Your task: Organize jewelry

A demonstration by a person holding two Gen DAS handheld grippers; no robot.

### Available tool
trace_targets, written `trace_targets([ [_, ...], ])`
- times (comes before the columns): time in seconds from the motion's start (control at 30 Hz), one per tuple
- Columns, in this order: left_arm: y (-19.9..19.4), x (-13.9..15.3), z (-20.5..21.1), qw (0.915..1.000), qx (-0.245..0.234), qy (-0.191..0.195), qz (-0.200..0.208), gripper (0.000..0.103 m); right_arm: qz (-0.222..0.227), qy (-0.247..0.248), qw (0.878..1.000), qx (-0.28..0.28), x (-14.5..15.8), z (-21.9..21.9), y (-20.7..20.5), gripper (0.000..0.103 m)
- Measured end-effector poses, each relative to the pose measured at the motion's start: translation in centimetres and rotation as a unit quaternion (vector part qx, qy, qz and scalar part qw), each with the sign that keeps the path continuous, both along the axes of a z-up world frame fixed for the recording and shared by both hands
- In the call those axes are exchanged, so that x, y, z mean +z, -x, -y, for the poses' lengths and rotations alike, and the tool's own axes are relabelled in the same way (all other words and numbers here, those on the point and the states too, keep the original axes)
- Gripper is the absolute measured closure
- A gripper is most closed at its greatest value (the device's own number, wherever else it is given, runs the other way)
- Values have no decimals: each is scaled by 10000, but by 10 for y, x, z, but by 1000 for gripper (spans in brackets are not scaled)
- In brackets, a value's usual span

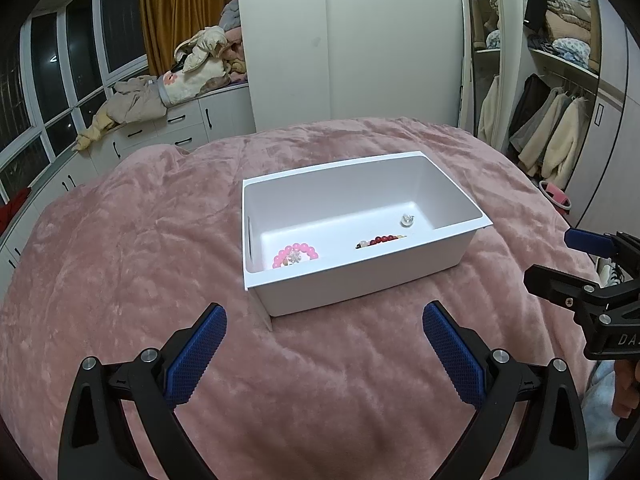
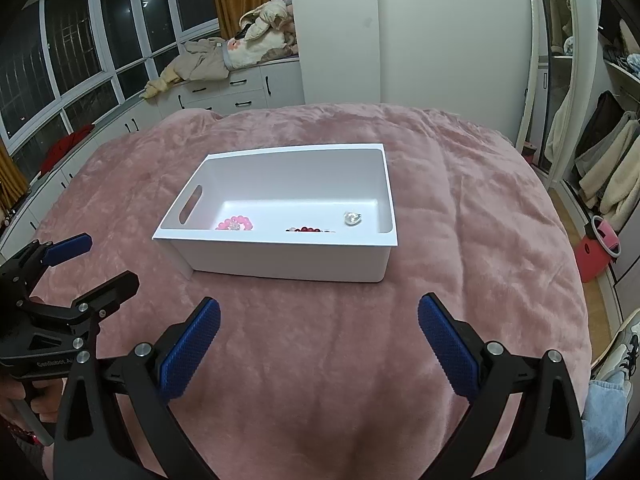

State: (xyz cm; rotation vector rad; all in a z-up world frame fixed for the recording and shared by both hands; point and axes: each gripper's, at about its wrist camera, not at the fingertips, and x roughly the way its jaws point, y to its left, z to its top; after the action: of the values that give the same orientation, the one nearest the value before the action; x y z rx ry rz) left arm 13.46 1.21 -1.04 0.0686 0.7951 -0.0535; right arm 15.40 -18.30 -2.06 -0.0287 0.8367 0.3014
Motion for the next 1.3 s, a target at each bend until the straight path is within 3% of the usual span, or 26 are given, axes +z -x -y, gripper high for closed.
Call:
trace_targets([
  [1.07, -1, -12, 4, 9999, 39, -105, -100, 4, 7, -117, 9999, 86, -15, -4, 6, 5],
  [1.3, 0, -14, 4, 9999, 58, -41, -129, 4, 231, -278, 9993, 107, -17, 2, 12, 5],
])
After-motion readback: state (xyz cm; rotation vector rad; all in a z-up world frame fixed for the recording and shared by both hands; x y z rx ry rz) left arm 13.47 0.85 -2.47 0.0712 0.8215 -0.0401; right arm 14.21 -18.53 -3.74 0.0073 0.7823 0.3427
